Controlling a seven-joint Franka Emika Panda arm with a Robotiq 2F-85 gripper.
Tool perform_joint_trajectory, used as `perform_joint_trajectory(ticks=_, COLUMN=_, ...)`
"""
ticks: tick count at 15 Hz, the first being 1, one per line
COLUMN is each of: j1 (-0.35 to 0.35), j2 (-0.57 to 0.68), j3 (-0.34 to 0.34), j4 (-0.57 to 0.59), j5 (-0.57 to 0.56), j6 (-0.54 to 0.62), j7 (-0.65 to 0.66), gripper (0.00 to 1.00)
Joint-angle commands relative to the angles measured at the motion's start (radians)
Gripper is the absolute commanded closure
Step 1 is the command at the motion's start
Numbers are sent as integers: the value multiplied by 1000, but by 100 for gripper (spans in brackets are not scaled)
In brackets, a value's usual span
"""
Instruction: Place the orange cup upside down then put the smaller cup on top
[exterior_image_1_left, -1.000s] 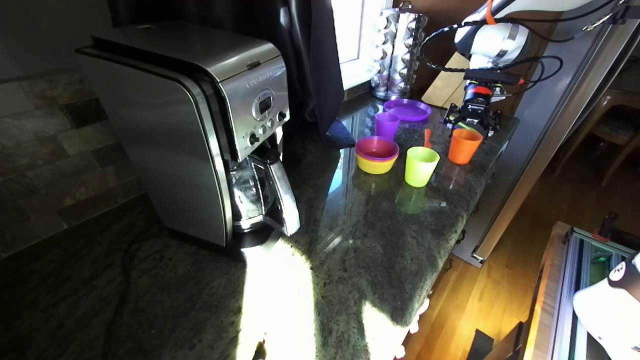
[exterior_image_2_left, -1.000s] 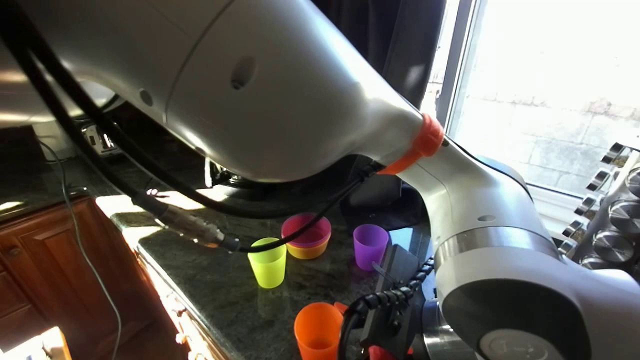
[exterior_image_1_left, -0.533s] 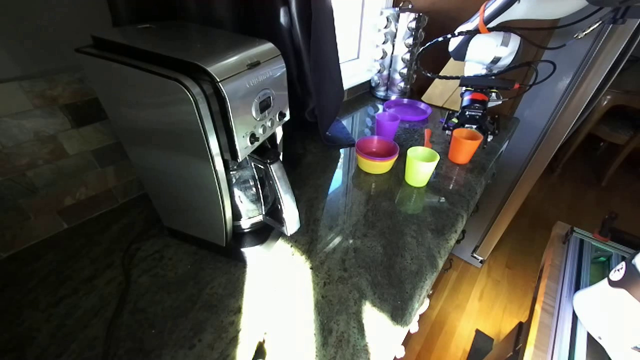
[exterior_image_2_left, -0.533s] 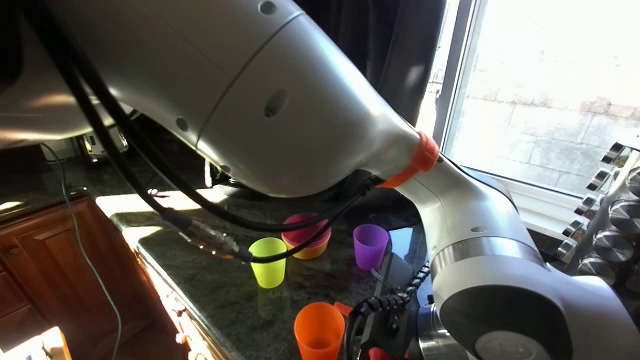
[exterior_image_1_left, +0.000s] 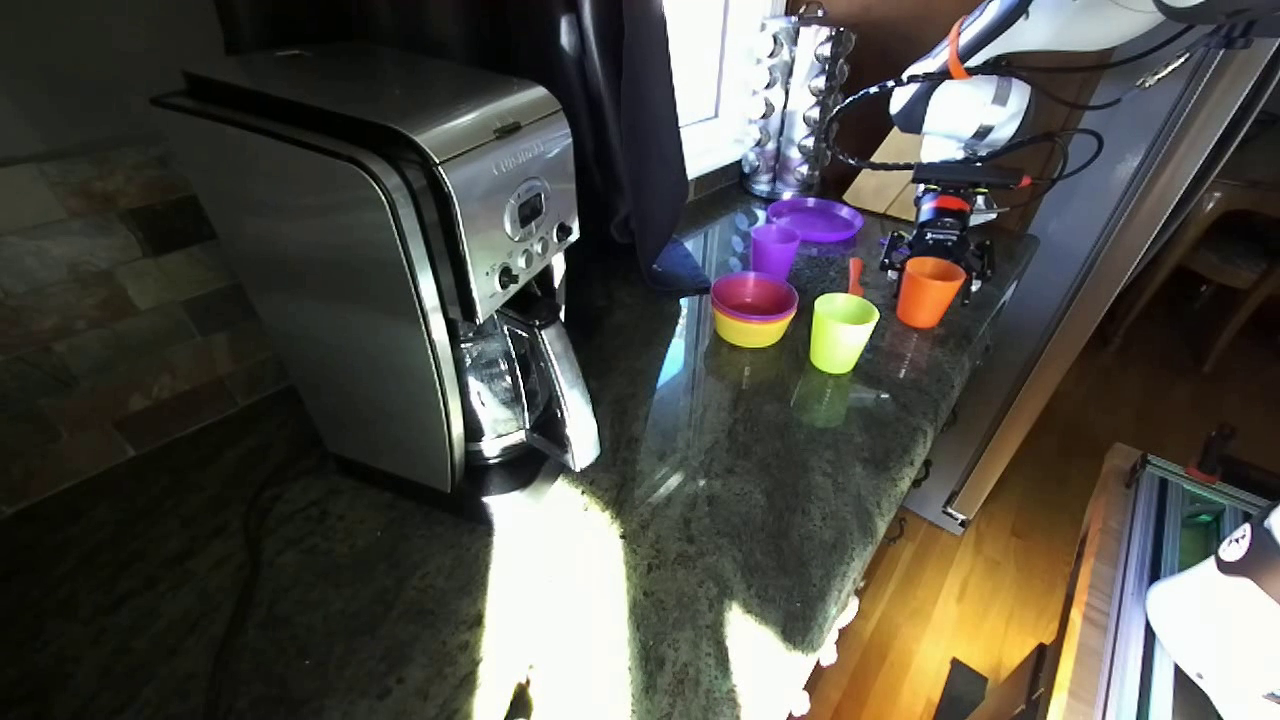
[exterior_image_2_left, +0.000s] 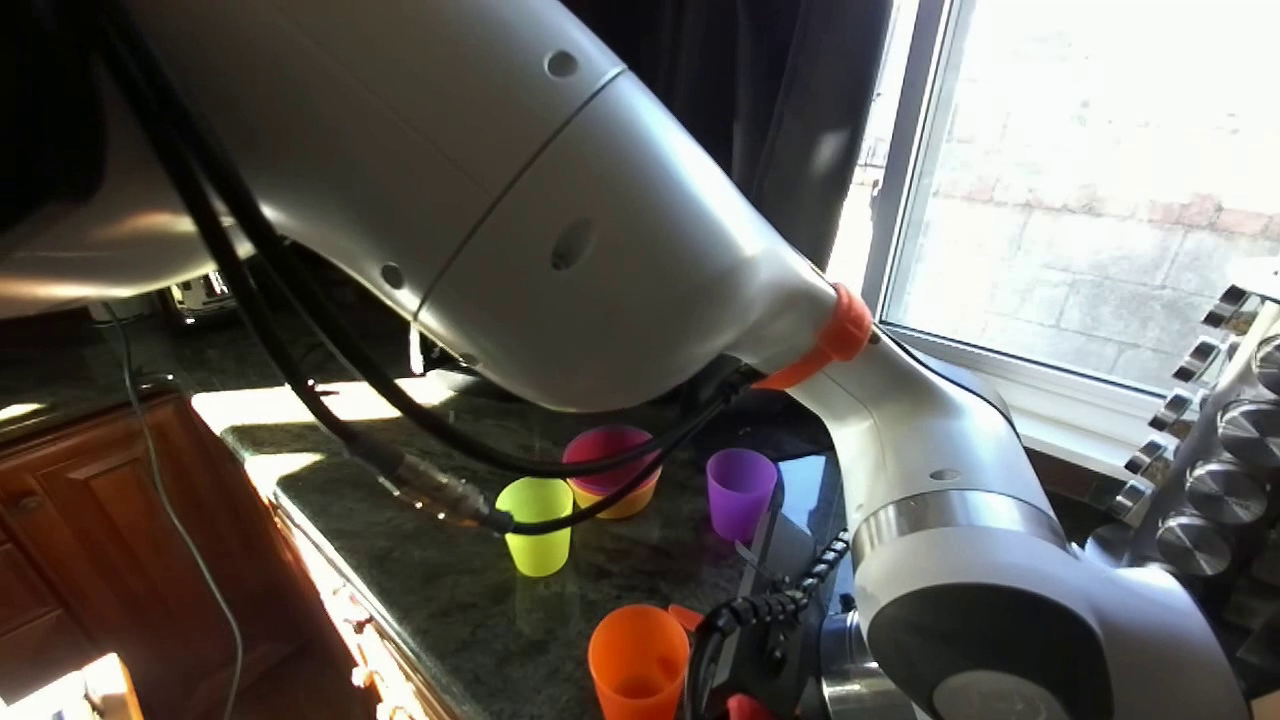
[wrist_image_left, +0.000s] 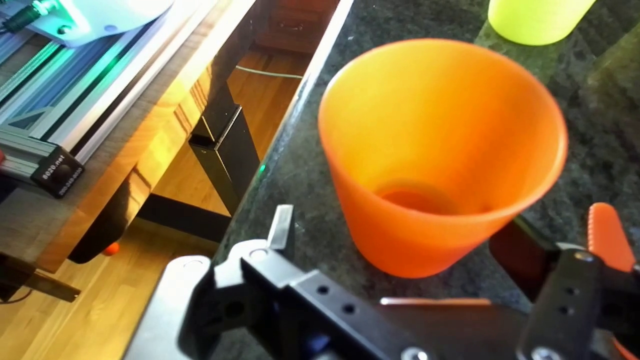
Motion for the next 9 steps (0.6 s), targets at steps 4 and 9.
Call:
perform_joint_trajectory(ticks=4, j1=-15, j2=42, j3=21, j4=24, j5=26, j6=-33, j7=-13, gripper=37)
perform_joint_trajectory(ticks=9, j1=-7, j2=46, j3=29, j4=19, j5=46, j6=-15, j7=-9, gripper=57)
